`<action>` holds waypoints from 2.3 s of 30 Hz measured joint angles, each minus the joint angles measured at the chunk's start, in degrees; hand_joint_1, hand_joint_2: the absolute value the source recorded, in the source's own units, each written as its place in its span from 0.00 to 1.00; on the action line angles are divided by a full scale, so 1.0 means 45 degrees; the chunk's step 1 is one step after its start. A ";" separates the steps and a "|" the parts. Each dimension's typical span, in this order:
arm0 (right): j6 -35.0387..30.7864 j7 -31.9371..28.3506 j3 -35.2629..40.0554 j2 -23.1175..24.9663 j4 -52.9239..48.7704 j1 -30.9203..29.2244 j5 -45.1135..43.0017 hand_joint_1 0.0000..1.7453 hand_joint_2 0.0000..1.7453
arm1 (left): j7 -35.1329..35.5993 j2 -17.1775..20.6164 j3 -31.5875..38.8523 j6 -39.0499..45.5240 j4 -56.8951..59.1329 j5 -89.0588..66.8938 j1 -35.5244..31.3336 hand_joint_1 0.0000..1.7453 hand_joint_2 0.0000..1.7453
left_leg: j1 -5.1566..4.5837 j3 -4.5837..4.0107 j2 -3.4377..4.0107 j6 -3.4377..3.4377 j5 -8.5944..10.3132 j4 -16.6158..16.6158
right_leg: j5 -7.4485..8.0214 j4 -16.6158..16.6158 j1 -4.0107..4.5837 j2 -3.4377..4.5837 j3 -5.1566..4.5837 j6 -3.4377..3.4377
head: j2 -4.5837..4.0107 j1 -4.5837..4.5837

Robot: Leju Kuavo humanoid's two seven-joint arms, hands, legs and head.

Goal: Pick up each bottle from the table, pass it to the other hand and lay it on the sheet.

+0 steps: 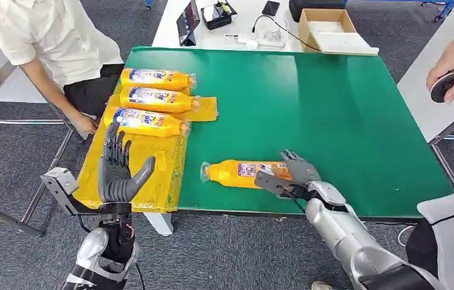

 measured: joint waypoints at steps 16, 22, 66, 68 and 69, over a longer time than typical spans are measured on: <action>-0.0531 -0.1216 0.0296 -0.0092 0.0369 -0.0092 -0.1157 1.00 1.00 | 0.0039 -0.0073 -0.0199 -0.0126 0.0330 0.0107 -0.0110 0.00 1.00 | -0.0002 0.0028 -0.0004 0.0005 0.0004 0.0000 | 0.0004 0.0000 -0.0001 -0.0002 0.0040 0.0003 | 0.0000 0.0005; -0.1340 -0.2845 -0.0218 -0.0029 0.0354 0.0459 -0.2674 1.00 1.00 | -0.0014 -0.0073 -0.0243 -0.0136 0.0330 0.0121 -0.0108 0.00 1.00 | 0.0004 0.0013 -0.0005 0.0004 0.0002 0.0000 | 0.0003 0.0001 0.0005 -0.0002 0.0023 0.0003 | 0.0000 0.0000; 0.1136 -0.6829 -0.0063 0.2079 -0.6426 0.6105 -0.8709 1.00 1.00 | 0.0092 0.0636 -0.2414 -0.4847 0.1253 0.0588 0.1736 0.00 1.00 | 0.0001 -0.0162 -0.0040 0.0001 -0.0007 -0.0004 | -0.0012 0.0006 -0.0003 -0.0011 -0.0123 0.0003 | 0.0000 0.0000; 0.1160 -0.6825 0.0121 0.2089 -0.6247 0.5994 -0.8559 1.00 1.00 | 0.0054 0.0626 -0.2448 -0.4930 0.1258 0.0520 0.1680 0.00 1.00 | 0.0001 -0.0161 -0.0040 0.0002 -0.0007 -0.0004 | -0.0011 0.0006 -0.0003 -0.0010 -0.0124 0.0003 | 0.0000 0.0005; 0.1102 -0.6825 0.0247 0.2093 -0.6145 0.5908 -0.8307 1.00 1.00 | 0.0015 0.0583 -0.2453 -0.5017 0.1258 0.0520 0.1652 0.00 1.00 | 0.0001 -0.0161 -0.0039 0.0002 -0.0007 -0.0004 | -0.0010 0.0006 -0.0003 -0.0010 -0.0124 0.0004 | 0.0000 0.0000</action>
